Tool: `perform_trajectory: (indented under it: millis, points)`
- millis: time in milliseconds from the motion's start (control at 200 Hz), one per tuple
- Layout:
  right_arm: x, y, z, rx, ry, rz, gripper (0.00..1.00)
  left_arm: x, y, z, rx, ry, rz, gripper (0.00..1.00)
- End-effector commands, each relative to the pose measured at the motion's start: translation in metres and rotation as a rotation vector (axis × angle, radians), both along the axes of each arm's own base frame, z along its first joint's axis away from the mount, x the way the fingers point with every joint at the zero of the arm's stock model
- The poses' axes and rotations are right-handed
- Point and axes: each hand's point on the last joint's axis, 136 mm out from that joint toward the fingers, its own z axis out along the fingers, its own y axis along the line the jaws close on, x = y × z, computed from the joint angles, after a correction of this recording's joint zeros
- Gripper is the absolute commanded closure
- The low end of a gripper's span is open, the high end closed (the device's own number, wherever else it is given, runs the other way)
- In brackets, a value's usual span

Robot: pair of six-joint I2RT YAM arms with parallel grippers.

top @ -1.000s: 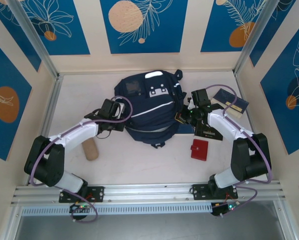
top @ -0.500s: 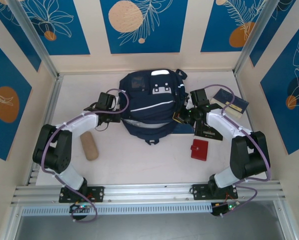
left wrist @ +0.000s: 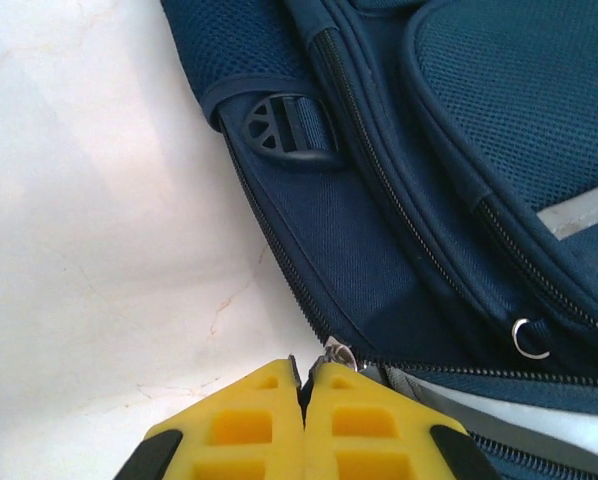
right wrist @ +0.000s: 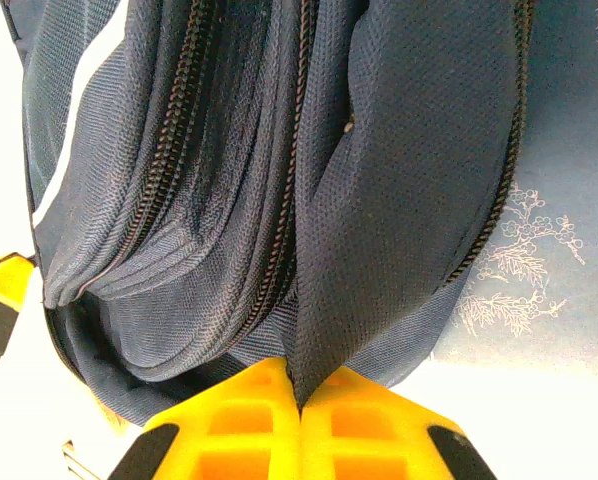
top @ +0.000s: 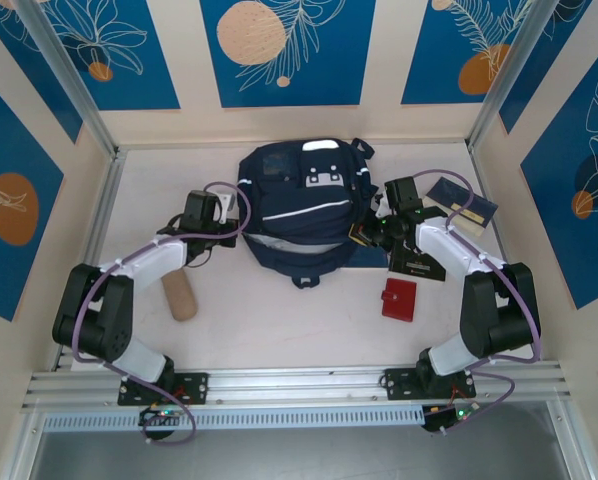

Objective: Pack the student bag

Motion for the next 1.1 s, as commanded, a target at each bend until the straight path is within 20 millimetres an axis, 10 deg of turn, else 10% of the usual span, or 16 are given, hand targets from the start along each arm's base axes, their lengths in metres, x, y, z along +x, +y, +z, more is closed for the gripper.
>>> perform_trajectory:
  millis: [0, 210, 670, 770, 875, 1095]
  points:
    - [0.006, -0.026, 0.011, -0.051, -0.025, -0.078, 1.00, 0.024, 0.047, 0.009, 0.026, -0.071, 0.226, 1.00]
    - [0.003, -0.003, 0.016, 0.037, -0.041, 0.016, 1.00, 0.016, 0.090, 0.018, 0.090, -0.085, 0.429, 1.00]
    - [-0.016, 0.093, 0.015, 0.137, -0.023, 0.338, 1.00, -0.085, 0.175, 0.028, 0.193, -0.035, 0.790, 1.00]
    - [-0.026, 0.111, 0.020, 0.181, -0.025, 0.411, 0.97, -0.092, 0.176, 0.031, 0.178, -0.018, 0.809, 0.70]
    - [-0.035, 0.121, 0.032, 0.177, -0.053, 0.470, 0.63, -0.090, 0.166, 0.043, 0.132, 0.000, 0.768, 0.35]
    - [-0.011, 0.078, 0.035, -0.009, -0.116, 0.311, 0.39, -0.065, 0.114, 0.075, -0.026, 0.039, 0.516, 0.23]
